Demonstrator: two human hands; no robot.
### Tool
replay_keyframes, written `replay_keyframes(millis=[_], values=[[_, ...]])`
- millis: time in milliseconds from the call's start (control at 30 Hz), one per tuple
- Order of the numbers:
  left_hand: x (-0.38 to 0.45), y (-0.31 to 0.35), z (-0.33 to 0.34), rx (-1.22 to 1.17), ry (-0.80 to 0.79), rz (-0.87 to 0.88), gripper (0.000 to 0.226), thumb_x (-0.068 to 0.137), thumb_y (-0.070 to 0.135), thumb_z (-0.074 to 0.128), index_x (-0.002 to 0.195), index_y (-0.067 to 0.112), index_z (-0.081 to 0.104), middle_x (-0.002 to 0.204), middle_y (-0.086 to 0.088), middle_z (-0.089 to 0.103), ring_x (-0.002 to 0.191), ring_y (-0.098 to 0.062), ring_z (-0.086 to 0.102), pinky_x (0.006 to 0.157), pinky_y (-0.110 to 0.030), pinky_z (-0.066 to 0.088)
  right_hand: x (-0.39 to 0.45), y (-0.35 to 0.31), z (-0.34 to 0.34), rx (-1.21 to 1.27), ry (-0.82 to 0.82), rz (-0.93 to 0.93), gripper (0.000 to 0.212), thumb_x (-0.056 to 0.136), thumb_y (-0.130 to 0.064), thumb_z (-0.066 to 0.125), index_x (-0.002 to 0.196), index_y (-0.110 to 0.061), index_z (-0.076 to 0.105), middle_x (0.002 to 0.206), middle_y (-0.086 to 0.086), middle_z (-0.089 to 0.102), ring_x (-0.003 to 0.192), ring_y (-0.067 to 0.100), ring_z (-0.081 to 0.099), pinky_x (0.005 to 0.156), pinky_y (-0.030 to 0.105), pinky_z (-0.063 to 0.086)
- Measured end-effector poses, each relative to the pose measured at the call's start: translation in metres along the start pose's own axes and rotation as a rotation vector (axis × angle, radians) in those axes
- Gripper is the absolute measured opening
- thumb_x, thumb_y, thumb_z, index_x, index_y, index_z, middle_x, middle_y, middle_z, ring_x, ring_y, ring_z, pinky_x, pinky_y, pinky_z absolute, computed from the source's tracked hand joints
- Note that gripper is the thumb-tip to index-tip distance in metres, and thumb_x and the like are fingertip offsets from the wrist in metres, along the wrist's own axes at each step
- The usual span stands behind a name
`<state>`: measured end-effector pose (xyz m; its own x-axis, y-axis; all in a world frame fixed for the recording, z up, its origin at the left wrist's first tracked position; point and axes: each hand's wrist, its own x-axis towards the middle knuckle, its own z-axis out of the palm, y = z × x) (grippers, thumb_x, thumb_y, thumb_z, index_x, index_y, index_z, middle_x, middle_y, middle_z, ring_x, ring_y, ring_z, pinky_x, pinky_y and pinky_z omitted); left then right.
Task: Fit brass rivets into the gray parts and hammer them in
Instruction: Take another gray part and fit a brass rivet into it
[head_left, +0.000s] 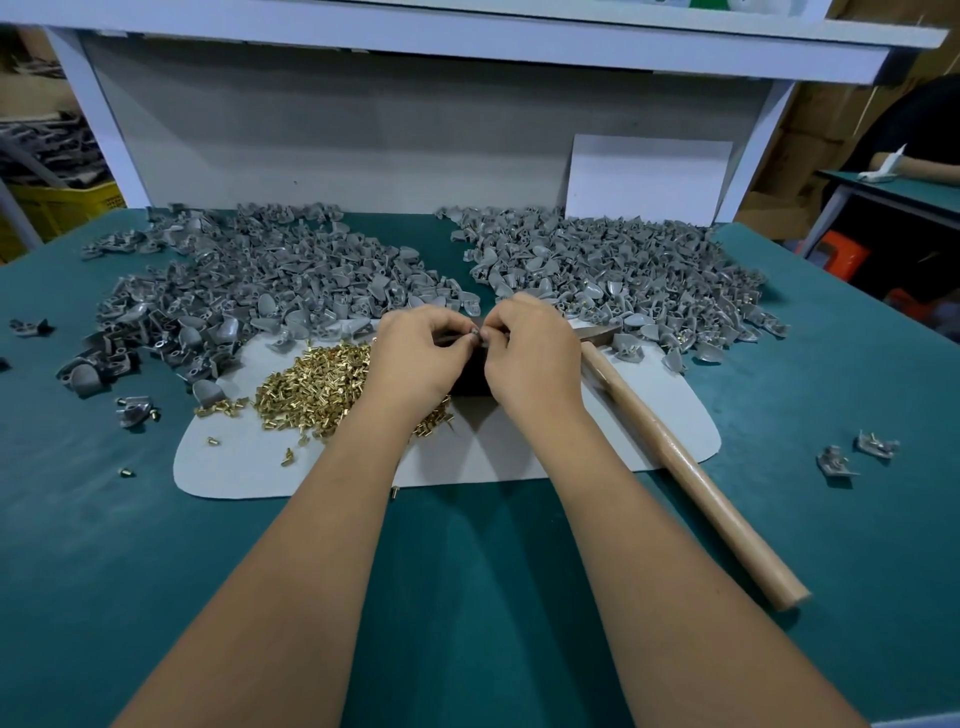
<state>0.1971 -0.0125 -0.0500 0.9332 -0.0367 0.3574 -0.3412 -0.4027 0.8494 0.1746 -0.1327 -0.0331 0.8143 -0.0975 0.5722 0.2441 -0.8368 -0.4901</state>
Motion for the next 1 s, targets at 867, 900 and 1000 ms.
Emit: replay_keyframes(millis=[867,900,1000], values=[[-0.007,0.006,-0.007,0.058,-0.003,0.036,0.011,0.089,0.012,0.07,0.094,0.013,0.08,0.095,0.003,0.072,0.094,-0.016,0.065,0.09,-0.033,0.052,-0.002,0.003,-0.006,0.228,-0.059,0.18,0.01,0.086,-0.014,0.063,0.081,-0.014,0.071,0.082,-0.005,0.062,0.078,0.012,0.054,0.063,0.022,0.032],[-0.006,0.005,-0.007,0.054,-0.002,0.032,0.012,0.089,0.012,0.07,0.095,0.013,0.08,0.096,0.003,0.073,0.094,-0.016,0.066,0.09,-0.032,0.052,-0.003,0.003,-0.007,0.239,-0.057,0.161,0.011,0.087,-0.017,0.063,0.082,-0.014,0.072,0.083,-0.005,0.063,0.079,0.01,0.054,0.062,0.02,0.032],[-0.005,0.004,-0.006,0.051,0.01,0.014,0.014,0.089,0.014,0.07,0.1,0.012,0.079,0.101,0.002,0.073,0.095,-0.013,0.065,0.091,-0.026,0.049,-0.007,0.002,-0.01,0.323,0.014,0.174,0.019,0.092,-0.022,0.055,0.083,-0.015,0.07,0.085,-0.004,0.065,0.081,0.011,0.055,0.066,0.021,0.038]])
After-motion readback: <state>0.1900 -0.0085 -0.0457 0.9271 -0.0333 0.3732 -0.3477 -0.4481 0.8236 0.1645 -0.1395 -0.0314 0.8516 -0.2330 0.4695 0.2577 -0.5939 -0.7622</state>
